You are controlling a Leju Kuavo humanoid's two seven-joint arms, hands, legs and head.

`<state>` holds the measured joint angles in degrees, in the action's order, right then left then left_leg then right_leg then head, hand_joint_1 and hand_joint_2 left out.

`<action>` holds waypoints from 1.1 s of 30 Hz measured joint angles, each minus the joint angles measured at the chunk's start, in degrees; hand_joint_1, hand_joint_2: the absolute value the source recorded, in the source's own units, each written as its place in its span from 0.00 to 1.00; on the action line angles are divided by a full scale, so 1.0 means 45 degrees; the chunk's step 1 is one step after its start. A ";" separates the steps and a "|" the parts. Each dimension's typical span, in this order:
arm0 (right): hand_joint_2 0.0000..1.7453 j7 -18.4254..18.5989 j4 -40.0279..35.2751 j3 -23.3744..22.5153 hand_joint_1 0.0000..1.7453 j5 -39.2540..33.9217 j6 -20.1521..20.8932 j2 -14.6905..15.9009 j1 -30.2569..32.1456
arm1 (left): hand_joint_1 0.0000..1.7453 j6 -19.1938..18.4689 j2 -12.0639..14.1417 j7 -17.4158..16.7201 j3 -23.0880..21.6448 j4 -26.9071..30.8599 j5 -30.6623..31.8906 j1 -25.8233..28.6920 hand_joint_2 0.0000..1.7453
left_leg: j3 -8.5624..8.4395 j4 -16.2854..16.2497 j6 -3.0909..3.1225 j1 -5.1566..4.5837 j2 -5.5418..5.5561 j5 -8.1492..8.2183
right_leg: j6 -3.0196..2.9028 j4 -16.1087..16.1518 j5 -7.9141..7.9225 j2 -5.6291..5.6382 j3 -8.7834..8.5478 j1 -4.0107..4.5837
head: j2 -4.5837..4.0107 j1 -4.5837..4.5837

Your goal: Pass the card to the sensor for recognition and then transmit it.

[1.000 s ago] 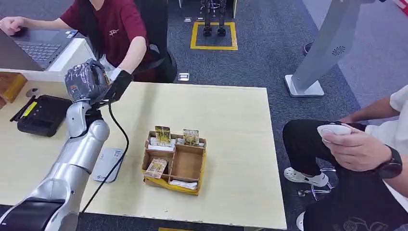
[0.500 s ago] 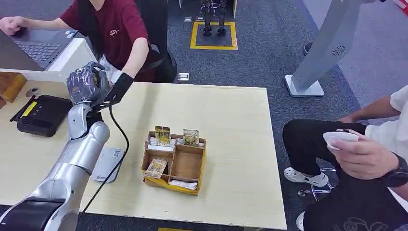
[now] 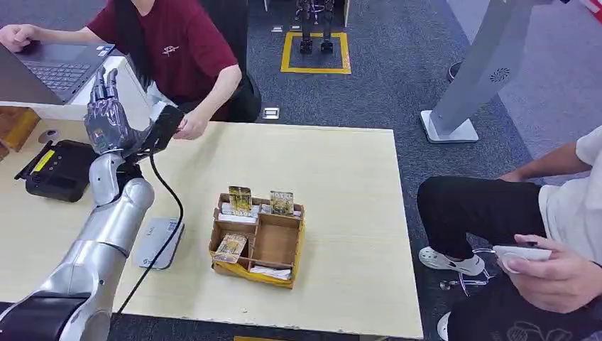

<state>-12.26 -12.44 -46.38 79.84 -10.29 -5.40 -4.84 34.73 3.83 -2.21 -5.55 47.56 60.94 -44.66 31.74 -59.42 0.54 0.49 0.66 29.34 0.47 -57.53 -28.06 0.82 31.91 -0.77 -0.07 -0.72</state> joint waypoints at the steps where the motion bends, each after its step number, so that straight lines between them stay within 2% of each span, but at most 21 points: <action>1: 0.00 0.0000 0.0000 0.0000 0.00 -0.0010 -0.0005 0.0000 0.0003 | 0.00 0.0156 0.0039 0.0000 0.0053 0.0000 0.0029 0.0016 1.00 | 0.0001 0.0000 0.0000 0.0000 0.0000 0.0000 | 0.0000 0.0000 0.0000 0.0000 0.0000 0.0000 | 0.0000 -0.0005; 5: 0.00 -0.0039 0.0000 0.0000 0.00 -0.0053 -0.0015 0.0005 0.0017 | 0.00 0.0918 0.0248 0.0472 0.0418 0.0010 -0.0200 0.0266 1.00 | -0.0001 0.0002 0.0000 0.0000 -0.0001 0.0000 | -0.0001 0.0000 -0.0001 0.0001 0.0000 0.0000 | 0.0000 -0.0005; 10: 0.00 -0.0073 0.0000 0.0000 0.00 -0.0126 -0.0058 0.0015 0.0081 | 0.00 0.0995 0.0315 0.1492 0.1439 0.0457 -0.0699 0.1107 1.00 | 0.0000 0.0002 0.0000 0.0001 -0.0003 0.0000 | -0.0001 -0.0001 -0.0002 0.0005 0.0001 0.0000 | 0.0000 -0.0005; 20: 0.00 -0.0121 0.0005 -0.0043 0.00 -0.0296 -0.0233 0.0058 0.0257 | 0.00 0.1000 0.0378 0.2733 0.4650 0.1772 0.0344 0.2851 1.00 | 0.0004 0.0008 -0.0001 0.0002 -0.0015 0.0002 | -0.0002 -0.0002 -0.0004 0.0024 0.0004 0.0000 | 0.0000 -0.0005; 28: 0.00 -0.0311 0.0015 -0.0145 0.00 -0.0491 -0.0282 0.0141 0.0479 | 0.00 0.1000 0.0699 0.4638 0.7798 0.2739 0.0273 0.4514 1.00 | 0.0012 0.0014 -0.0008 0.0005 -0.0032 0.0008 | -0.0004 -0.0002 -0.0009 0.0038 0.0022 0.0002 | 0.0000 -0.0005; 33: 0.00 -0.0345 0.0015 -0.0330 0.00 -0.0549 -0.0282 0.0180 0.0609 | 0.00 0.1000 0.0791 0.4896 0.9359 0.3623 -0.0046 0.5778 1.00 | 0.0017 0.0017 -0.0011 0.0005 -0.0029 0.0013 | -0.0007 -0.0001 -0.0014 0.0035 0.0022 0.0001 | 0.0000 -0.0005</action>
<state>-13.81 -12.37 -47.87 77.37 -11.56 -4.59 -2.09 39.23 7.38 19.82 36.57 63.86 60.73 -18.66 31.81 -59.34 0.49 0.52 0.53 29.40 0.44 -57.53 -28.12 0.98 32.01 -0.76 -0.07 -0.74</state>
